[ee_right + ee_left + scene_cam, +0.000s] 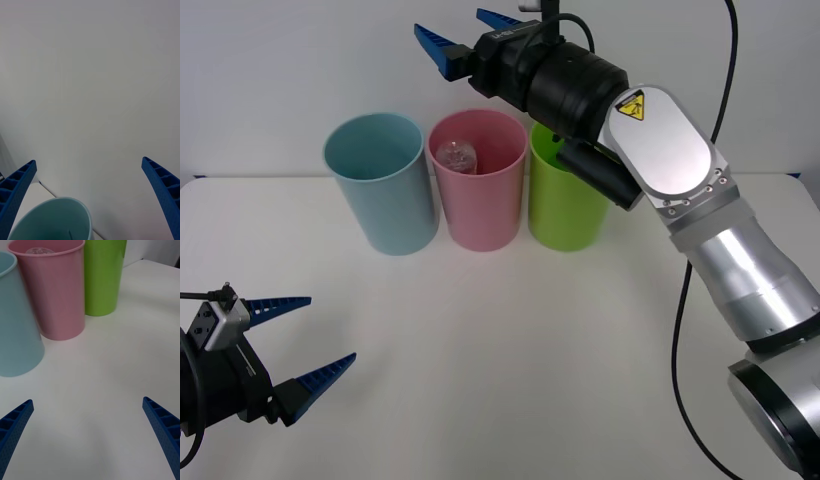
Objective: Put cans in the blue bin and PET bottles in the pink bin and trash in the green bin.
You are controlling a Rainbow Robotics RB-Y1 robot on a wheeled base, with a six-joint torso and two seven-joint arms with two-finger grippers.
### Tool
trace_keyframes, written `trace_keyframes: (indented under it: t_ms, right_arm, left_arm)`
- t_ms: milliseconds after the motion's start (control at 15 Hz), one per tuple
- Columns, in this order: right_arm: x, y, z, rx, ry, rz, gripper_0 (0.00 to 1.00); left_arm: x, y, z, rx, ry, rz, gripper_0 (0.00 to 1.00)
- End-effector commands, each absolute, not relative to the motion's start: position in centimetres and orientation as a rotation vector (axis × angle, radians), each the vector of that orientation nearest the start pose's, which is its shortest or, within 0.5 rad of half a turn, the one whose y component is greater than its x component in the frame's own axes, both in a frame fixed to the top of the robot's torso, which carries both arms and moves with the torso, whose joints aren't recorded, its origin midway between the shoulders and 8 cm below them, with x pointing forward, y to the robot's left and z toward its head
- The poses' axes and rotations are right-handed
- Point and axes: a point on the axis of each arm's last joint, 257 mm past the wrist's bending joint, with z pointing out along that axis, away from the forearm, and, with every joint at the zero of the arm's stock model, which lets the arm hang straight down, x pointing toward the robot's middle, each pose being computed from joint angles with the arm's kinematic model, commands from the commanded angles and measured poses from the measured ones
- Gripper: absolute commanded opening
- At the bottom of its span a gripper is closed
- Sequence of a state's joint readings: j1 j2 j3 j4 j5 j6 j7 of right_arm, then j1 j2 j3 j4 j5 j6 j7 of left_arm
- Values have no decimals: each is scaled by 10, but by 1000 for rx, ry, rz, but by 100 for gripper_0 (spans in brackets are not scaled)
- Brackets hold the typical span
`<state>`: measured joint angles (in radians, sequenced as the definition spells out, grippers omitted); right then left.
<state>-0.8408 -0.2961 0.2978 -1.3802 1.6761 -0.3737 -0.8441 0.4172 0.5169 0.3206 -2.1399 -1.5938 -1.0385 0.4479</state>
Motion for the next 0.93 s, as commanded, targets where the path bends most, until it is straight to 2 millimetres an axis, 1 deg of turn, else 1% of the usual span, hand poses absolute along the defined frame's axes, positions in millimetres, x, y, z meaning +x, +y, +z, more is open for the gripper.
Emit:
trace_keyframes:
  t_ms: [67,200,267,400,467,600,733,933]
  right_arm:
    - [568,17,62,-614,1290,808,95]
    - [541,-6,54,-661,1295,830,95]
    - [524,-22,45,-676,1307,853,96]
    - [503,-45,29,-707,1326,851,97]
    - [490,-60,14,-727,1349,845,99]
    - [473,-81,-9,-754,1384,824,100]
    - [459,-103,-35,-796,1405,782,100]
    - [437,-144,-75,-866,1456,715,100]
  left_arm:
    - [345,245,-204,846,1798,-384,100]
    - [345,245,-204,846,1798,-384,100]
    - [345,245,-204,846,1798,-384,100]
    - [345,245,-204,846,1798,-384,100]
    - [345,245,-204,846,1798,-384,100]
    - [345,245,-204,846,1798,-384,100]
    - [345,245,-204,846,1798,-384,100]
    - [345,245,-204,846,1798,-384,100]
